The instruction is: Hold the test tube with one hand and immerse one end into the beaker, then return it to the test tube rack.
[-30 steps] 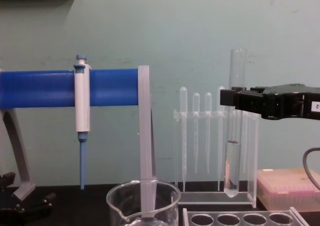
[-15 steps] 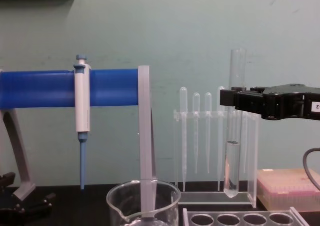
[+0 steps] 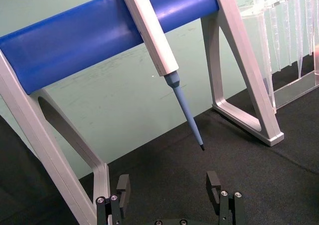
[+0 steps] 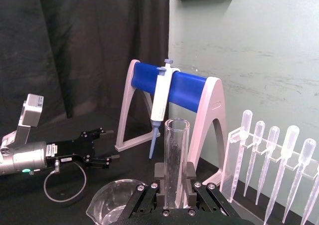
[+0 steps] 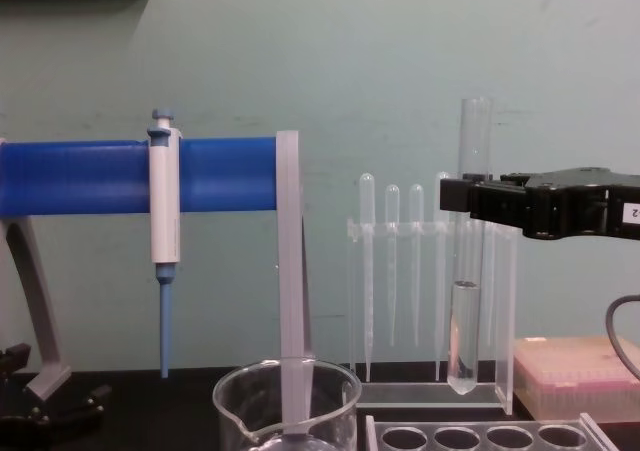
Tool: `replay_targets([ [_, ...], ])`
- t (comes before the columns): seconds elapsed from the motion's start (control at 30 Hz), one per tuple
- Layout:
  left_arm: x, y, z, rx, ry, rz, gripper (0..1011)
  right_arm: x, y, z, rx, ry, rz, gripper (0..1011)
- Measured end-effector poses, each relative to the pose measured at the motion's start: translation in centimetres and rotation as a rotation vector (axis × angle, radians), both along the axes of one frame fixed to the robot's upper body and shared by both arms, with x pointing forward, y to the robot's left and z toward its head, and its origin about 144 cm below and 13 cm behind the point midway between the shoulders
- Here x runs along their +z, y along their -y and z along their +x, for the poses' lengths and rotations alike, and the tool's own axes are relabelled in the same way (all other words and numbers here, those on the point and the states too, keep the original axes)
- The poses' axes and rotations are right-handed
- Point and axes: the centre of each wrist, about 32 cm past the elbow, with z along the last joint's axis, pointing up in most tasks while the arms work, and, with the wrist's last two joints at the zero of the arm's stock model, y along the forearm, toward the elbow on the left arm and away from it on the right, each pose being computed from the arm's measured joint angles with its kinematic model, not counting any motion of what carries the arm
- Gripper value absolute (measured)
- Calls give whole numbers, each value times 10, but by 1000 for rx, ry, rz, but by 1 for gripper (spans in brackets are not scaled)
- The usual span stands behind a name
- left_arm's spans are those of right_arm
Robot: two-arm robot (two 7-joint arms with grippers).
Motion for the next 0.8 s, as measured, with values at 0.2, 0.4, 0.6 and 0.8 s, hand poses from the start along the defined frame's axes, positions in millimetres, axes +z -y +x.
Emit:
replay_targets([
  [0.2,0,0,0,0,0,0,1000,0,0,0,0,0,0,226],
  [0.4,0,0,0,0,0,0,1000,0,0,0,0,0,0,225],
  [0.6,0,0,0,0,0,0,1000,0,0,0,0,0,0,225],
  [0.8,0,0,0,0,0,0,1000,0,0,0,0,0,0,225],
])
